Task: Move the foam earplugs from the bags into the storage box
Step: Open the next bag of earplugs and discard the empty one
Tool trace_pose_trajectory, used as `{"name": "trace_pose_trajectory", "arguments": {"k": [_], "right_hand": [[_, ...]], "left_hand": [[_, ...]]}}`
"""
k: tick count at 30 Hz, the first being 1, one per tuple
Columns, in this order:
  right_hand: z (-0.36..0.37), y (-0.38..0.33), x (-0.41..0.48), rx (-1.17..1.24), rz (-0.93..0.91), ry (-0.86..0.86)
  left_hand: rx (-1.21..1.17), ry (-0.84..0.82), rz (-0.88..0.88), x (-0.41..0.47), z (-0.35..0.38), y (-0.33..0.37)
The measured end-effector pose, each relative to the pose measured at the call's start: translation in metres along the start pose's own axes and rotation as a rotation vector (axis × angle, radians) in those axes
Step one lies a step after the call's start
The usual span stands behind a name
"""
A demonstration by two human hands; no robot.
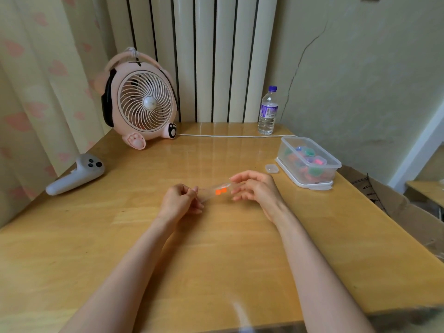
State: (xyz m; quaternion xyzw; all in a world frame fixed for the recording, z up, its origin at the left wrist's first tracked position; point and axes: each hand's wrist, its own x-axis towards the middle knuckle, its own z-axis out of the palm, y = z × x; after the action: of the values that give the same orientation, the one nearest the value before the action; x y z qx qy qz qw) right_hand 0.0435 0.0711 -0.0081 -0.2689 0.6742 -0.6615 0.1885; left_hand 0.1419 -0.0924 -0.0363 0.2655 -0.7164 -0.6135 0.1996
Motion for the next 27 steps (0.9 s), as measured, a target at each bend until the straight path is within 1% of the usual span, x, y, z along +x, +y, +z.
{"name": "trace_pose_trajectory", "arguments": {"k": [4, 7, 9, 11, 12, 13, 15, 17, 19, 21, 24, 27], "right_hand": [[0.001, 0.001, 0.0, 0.011, -0.11, 0.01], [0.002, 0.001, 0.001, 0.017, -0.154, 0.048], [0.002, 0.0, 0.0, 0.019, -0.179, 0.07], [0.003, -0.002, -0.001, 0.026, -0.189, 0.083], [0.003, -0.002, -0.001, 0.029, -0.191, 0.086], [0.003, -0.003, -0.001, 0.03, -0.193, 0.088], [0.003, -0.004, -0.001, 0.032, -0.193, 0.1], [0.002, -0.004, -0.001, 0.04, -0.199, 0.123], [0.0, -0.002, 0.001, 0.059, -0.211, 0.157], [-0.002, -0.001, 0.003, 0.081, -0.225, 0.208], [-0.004, 0.0, 0.006, 0.111, -0.275, 0.318], [-0.01, 0.009, 0.011, 0.021, -0.267, 0.422]], "left_hand": [[-0.009, -0.005, -0.078, 0.0, 0.0, 0.001], [0.047, -0.009, -0.11, -0.001, 0.001, 0.002], [0.245, 0.04, -0.051, 0.0, 0.0, 0.0], [0.498, 0.163, 0.039, 0.002, -0.002, -0.002], [0.561, 0.207, 0.085, 0.002, -0.003, -0.002], [0.567, 0.216, 0.14, 0.002, -0.004, -0.003], [0.519, 0.141, 0.237, 0.003, -0.004, -0.005], [0.437, -0.018, 0.236, 0.002, -0.004, -0.002], [0.434, -0.149, 0.212, 0.003, -0.004, -0.003], [0.478, -0.171, 0.222, 0.006, -0.004, -0.007], [0.494, -0.157, 0.27, 0.009, -0.003, -0.013], [0.514, -0.138, 0.326, 0.01, -0.001, -0.016]]}}
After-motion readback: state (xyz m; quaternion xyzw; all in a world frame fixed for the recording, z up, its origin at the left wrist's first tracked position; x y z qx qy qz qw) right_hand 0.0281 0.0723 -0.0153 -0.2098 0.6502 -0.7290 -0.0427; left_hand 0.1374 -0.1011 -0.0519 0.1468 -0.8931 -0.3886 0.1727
